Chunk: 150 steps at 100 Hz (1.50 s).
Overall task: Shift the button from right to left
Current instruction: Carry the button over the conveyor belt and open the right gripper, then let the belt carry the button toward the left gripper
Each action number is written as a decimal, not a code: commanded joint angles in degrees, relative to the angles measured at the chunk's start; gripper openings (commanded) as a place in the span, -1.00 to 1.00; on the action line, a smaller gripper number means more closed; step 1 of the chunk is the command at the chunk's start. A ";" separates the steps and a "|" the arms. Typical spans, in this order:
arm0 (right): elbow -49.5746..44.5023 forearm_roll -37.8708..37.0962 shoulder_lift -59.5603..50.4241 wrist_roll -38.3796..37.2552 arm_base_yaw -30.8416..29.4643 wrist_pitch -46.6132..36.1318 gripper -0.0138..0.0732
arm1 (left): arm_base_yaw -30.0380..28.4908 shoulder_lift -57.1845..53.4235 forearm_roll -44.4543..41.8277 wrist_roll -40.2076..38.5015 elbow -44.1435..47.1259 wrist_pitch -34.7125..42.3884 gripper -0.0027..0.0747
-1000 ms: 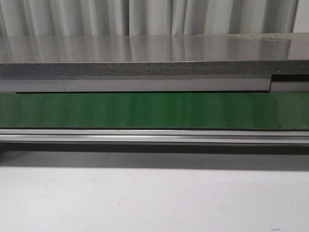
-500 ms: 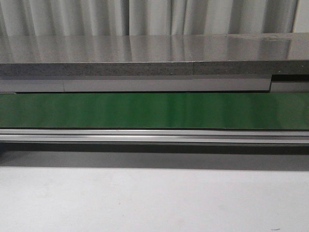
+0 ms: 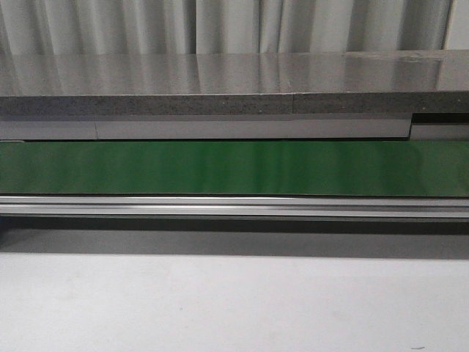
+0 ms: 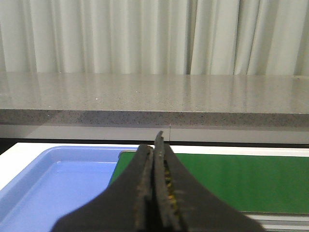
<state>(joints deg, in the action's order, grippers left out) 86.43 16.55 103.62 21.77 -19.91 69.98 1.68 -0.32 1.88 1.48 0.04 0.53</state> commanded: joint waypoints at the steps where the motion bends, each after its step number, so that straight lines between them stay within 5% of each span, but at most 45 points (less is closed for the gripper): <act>1: 1.27 2.36 -5.84 0.00 -0.18 4.20 -0.04 | -0.14 -1.80 0.12 -0.49 2.48 4.62 -0.98; 19: 1.27 3.64 -10.76 -0.08 -0.18 3.58 -0.86 | -0.14 -1.80 0.12 -0.49 2.48 4.62 -0.98; 40: -2.23 10.82 -18.22 -0.03 -0.18 -1.32 -0.82 | -0.14 -1.80 0.12 -0.49 2.48 4.62 -0.98; 54: -10.46 13.41 -27.20 0.11 0.15 -11.58 -0.82 | -0.14 -1.80 0.12 -0.49 2.48 4.62 -0.98; 105: -36.42 12.46 -51.93 1.10 15.30 -41.68 -0.82 | -0.14 -1.80 0.12 -0.49 2.48 4.62 -0.98; 150: -54.20 11.56 -70.61 1.10 16.66 -57.40 -0.82 | -0.14 -1.80 0.12 -0.49 2.48 4.62 -0.98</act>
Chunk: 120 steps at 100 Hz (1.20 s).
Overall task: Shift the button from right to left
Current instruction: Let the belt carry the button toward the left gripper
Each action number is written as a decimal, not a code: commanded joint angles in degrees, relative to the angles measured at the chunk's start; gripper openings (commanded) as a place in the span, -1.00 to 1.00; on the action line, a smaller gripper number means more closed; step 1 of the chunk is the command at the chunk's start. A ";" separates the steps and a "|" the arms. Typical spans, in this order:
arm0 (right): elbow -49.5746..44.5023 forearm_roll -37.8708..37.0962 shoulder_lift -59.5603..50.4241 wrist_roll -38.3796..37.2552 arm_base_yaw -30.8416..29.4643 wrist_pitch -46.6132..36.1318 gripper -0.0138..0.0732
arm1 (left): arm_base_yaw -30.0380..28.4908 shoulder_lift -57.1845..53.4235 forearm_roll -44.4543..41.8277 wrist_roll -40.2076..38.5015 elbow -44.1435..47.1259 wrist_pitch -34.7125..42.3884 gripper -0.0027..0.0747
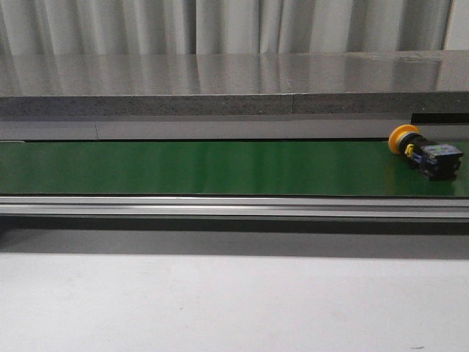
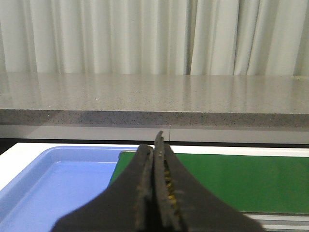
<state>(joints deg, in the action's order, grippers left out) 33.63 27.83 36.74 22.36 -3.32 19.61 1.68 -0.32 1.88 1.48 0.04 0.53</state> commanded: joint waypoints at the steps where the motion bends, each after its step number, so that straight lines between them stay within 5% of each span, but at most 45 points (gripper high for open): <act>1: -2.07 0.28 -4.47 0.51 0.08 -7.43 -0.82 | -0.14 -1.80 0.12 -0.49 2.48 4.62 -0.98; 62: -18.43 -2.48 -30.93 0.51 0.08 -11.13 -0.82 | -0.14 -1.80 0.12 -0.49 2.48 4.62 -0.98; 120: -28.03 -2.42 -35.63 0.51 0.08 -20.31 -0.82 | -0.14 -1.80 0.12 -0.49 2.48 4.62 -0.98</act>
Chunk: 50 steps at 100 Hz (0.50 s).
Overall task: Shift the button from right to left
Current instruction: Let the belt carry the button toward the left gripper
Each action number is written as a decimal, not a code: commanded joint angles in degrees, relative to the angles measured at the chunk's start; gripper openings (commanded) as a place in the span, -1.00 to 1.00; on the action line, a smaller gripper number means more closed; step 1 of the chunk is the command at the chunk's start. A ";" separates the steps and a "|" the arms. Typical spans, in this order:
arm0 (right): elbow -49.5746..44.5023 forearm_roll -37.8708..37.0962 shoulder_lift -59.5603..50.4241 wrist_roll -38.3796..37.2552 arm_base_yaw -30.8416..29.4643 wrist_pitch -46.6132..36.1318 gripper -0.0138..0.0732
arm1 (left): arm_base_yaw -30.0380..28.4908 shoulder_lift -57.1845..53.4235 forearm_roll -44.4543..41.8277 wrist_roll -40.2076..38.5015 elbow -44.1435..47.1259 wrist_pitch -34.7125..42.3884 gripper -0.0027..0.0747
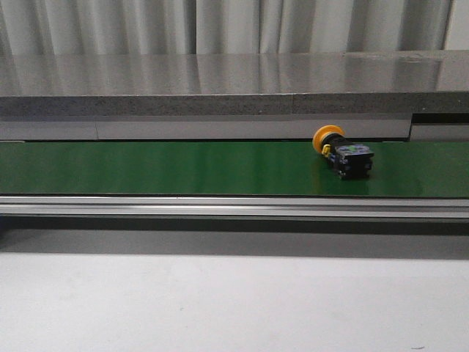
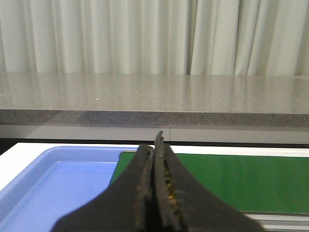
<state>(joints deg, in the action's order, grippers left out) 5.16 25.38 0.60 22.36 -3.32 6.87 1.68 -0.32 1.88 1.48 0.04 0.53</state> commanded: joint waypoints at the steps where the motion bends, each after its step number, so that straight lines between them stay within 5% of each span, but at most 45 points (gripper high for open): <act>1: 0.33 0.03 0.51 0.51 0.08 -7.70 -0.82 | -0.14 -1.80 0.12 -0.49 2.48 4.62 -0.98; 50: -0.10 0.08 0.51 0.51 0.08 -7.73 -0.82 | -0.14 -1.80 0.12 -0.49 2.48 4.62 -0.98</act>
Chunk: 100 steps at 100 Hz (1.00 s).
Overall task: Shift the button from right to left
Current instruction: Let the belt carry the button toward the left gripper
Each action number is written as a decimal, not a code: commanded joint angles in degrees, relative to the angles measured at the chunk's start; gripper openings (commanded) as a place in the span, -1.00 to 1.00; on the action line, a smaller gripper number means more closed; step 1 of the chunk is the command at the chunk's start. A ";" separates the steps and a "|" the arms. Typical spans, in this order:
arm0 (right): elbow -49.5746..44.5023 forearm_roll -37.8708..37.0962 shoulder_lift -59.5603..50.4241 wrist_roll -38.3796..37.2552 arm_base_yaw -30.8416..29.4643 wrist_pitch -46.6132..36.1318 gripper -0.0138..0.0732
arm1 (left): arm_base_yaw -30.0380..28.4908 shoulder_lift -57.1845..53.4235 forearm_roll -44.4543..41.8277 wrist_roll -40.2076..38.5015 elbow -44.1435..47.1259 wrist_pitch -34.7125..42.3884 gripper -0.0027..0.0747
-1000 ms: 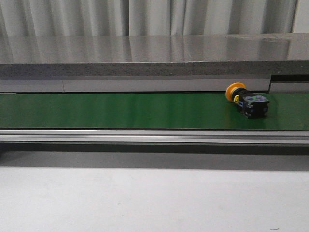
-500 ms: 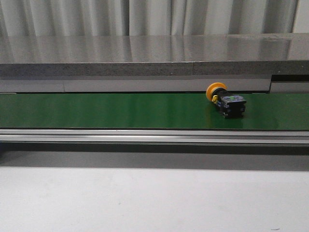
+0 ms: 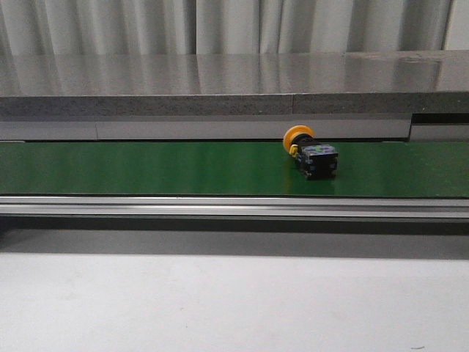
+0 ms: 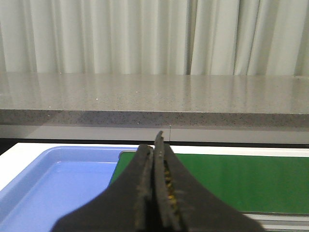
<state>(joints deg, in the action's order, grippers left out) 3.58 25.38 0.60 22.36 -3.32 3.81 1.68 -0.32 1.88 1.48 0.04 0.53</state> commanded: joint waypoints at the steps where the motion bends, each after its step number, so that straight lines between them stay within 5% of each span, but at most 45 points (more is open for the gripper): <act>1: 1.47 0.08 0.51 0.51 0.08 -4.67 -0.82 | -0.14 -1.80 0.12 -0.49 2.48 4.62 -0.98; 100: 1.45 0.08 0.51 0.51 0.08 -4.61 -0.82 | -0.14 -1.80 0.12 -0.49 1.42 6.73 -0.98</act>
<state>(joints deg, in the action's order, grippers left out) 3.58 25.38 0.60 22.51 -3.32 3.57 1.68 -0.32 1.88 1.48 0.04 2.31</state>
